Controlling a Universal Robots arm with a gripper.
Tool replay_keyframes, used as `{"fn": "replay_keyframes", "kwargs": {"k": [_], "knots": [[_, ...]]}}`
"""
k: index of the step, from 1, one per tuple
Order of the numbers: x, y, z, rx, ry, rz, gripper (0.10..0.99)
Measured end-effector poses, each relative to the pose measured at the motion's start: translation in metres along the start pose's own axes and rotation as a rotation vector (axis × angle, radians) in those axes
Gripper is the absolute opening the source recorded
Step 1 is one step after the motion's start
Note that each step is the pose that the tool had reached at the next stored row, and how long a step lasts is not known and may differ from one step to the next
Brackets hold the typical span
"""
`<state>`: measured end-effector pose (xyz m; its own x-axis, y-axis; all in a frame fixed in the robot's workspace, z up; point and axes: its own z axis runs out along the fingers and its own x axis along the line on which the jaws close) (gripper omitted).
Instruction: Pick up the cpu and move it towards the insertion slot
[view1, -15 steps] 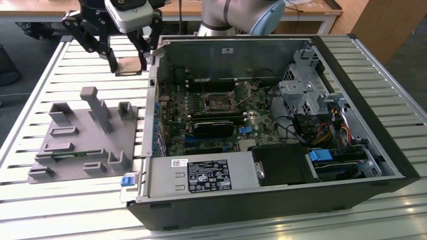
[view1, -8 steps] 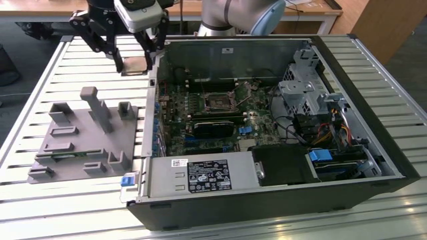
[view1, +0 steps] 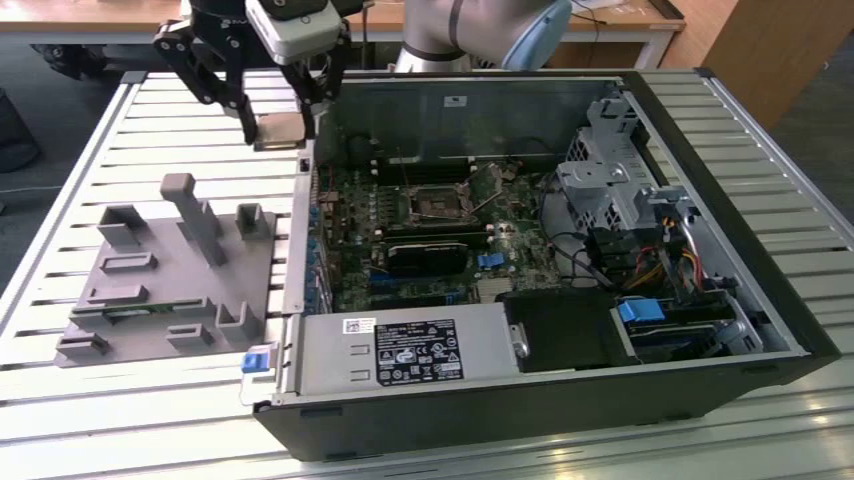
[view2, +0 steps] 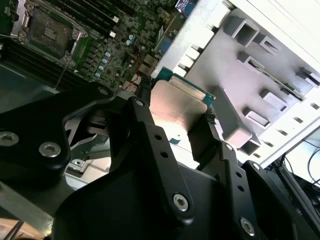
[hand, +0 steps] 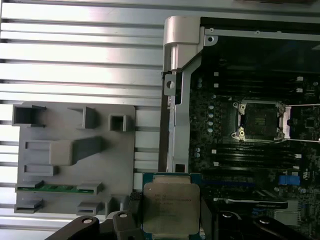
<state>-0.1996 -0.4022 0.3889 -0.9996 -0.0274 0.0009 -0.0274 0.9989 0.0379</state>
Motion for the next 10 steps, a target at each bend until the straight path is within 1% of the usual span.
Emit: {"fn": "replay_keyframes", "kwargs": {"k": [6,10], "knots": [[-0.0079,0.0013,0.0001,0.0,0.0,0.0,0.545],[-0.0148,0.0034,0.0002,0.0,-0.0001,0.0,0.545]]}}
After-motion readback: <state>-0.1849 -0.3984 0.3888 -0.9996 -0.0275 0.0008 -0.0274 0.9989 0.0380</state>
